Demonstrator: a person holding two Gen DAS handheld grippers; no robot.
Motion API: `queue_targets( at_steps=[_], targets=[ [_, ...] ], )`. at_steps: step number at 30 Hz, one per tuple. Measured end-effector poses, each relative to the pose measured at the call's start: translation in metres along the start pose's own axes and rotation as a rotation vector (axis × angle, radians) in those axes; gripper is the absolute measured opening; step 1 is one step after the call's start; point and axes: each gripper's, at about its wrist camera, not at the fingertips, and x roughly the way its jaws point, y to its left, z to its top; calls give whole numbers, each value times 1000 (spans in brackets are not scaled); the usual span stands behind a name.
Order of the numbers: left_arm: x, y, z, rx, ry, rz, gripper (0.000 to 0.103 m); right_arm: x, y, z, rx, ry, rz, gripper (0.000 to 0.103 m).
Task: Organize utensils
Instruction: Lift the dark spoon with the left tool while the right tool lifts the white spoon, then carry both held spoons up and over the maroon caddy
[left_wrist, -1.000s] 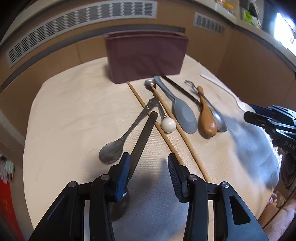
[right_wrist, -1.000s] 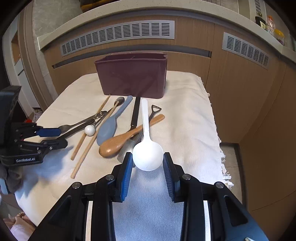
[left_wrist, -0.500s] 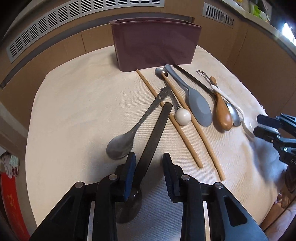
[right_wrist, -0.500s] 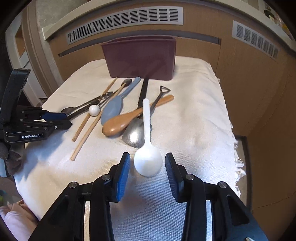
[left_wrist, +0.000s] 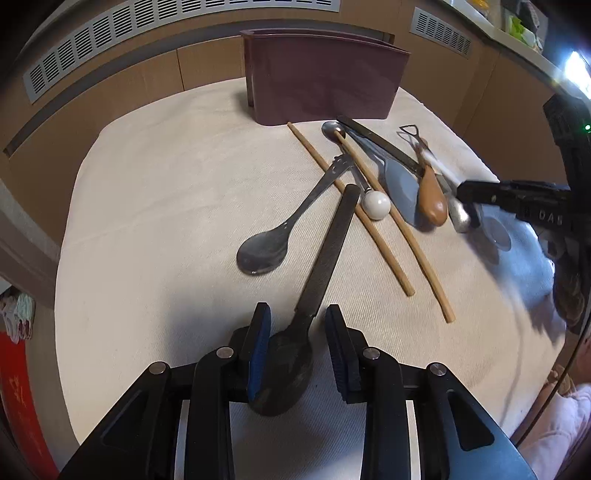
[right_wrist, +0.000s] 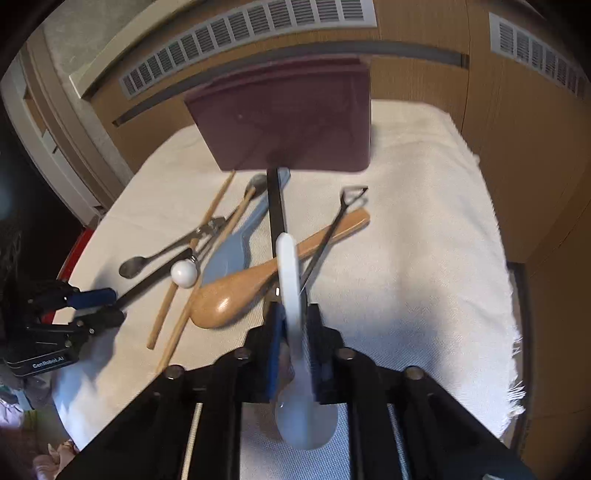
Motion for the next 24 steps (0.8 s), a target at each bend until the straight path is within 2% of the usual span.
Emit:
queue_targets(
  at_steps=[3, 9, 10, 12, 15, 18, 24],
  targets=[
    [2, 2, 2, -3, 11, -28, 41, -17, 4, -3, -24, -43, -18, 7],
    [17, -15, 26, 92, 62, -9, 39, -23, 1, -13, -17, -32, 8, 7],
    [21, -18, 33, 99, 75, -15, 37, -23, 0, -15, -9, -30, 11, 7],
    [28, -22, 48, 107, 103, -18, 17, -23, -5, -18, 12, -30, 18, 7],
    [35, -24, 61, 88, 124, -27, 12, -27, -9, -20, 32, -43, 15, 7],
    [22, -25, 65, 51, 57, -29, 12, -36, -10, -22, 36, -78, 16, 7],
    [-34, -22, 53, -104, -202, -54, 12, -57, -1, -17, 35, -159, 26, 7]
  ],
)
